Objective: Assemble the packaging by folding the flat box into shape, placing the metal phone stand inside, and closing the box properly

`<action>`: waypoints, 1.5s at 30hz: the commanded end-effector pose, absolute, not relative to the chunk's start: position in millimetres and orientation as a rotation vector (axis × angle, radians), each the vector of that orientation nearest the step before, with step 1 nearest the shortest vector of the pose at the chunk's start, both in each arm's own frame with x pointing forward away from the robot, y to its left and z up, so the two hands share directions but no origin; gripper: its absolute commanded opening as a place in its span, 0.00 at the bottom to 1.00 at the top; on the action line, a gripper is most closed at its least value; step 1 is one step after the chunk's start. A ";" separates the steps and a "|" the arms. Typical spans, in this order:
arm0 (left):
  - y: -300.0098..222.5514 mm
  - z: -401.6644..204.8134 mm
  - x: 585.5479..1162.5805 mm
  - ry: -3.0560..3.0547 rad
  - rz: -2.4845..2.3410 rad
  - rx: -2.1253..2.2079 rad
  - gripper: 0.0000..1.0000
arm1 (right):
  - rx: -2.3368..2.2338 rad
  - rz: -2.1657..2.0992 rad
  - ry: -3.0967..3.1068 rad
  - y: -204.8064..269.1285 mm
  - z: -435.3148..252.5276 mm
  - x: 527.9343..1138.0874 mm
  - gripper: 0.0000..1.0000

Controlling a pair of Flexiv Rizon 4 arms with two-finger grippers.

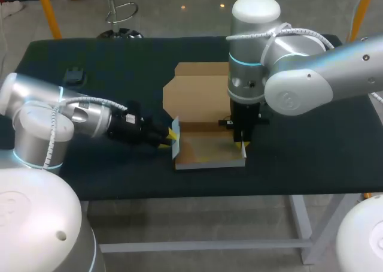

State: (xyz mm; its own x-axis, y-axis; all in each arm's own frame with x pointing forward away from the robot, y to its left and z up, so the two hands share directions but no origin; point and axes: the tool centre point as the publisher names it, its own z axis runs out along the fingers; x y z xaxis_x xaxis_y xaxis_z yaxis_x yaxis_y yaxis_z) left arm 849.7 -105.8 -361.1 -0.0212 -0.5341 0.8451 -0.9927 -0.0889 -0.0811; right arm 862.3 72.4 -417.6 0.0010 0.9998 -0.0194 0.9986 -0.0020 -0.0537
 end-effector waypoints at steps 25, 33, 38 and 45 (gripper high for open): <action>-125.4 -371.1 857.9 -1.784 0.793 1.864 0.43 | -2.204 0.085 -2.202 73.5 -418.0 862.6 0.00; -128.8 -373.5 856.1 -1.864 0.737 1.917 0.45 | -2.204 0.085 -2.202 73.5 -418.0 862.6 0.00; -131.7 -376.1 855.8 -1.918 0.677 1.947 0.45 | -2.204 0.085 -2.202 73.5 -418.0 862.6 0.00; -133.1 -378.4 856.0 -1.969 0.615 1.983 0.45 | -2.204 0.085 -2.202 73.5 -418.0 862.6 0.00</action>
State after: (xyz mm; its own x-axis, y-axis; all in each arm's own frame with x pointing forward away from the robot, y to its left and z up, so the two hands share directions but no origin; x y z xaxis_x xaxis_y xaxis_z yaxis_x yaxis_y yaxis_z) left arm 854.0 -126.4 -377.3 -0.0348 -0.8076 0.5887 -0.9937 -0.0347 -0.1063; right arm 862.5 71.8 -417.5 0.0013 0.9998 -0.0200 0.9986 -0.0023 -0.0534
